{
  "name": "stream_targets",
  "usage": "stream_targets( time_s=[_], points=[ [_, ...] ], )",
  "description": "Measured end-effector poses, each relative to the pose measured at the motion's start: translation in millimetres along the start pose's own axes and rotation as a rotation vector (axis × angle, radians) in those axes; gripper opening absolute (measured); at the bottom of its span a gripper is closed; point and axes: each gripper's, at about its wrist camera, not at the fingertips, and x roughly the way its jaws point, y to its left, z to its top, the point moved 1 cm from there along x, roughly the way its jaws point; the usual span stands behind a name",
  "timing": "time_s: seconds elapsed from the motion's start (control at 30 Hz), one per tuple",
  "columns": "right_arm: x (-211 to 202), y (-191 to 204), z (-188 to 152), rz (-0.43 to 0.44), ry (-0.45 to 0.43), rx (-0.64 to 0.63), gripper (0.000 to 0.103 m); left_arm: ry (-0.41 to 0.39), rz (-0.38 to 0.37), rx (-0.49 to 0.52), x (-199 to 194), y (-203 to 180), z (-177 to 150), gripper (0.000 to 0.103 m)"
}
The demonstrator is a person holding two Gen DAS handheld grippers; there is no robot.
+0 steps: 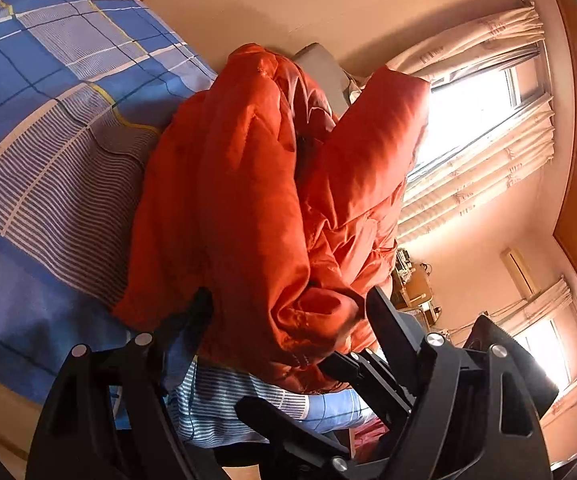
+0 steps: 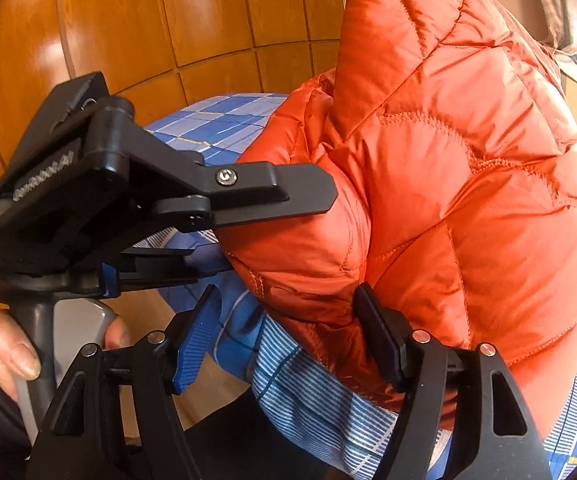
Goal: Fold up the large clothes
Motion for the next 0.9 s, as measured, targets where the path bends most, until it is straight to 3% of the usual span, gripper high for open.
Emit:
stream_targets(
  time_s=[0.23,0.67,0.9],
  points=[
    [10,15,-1,-0.029,0.007,-0.004,0.069,0.040,0.010,0.022,4,-1,4,0.077],
    [27,45,-5,-0.040,0.028,-0.049,0.073,0.126,0.058,0.072,21,11,17,0.066],
    [39,42,4,-0.034,0.047,-0.064,0.073,0.119,0.073,0.103,25,15,17,0.044]
  ],
)
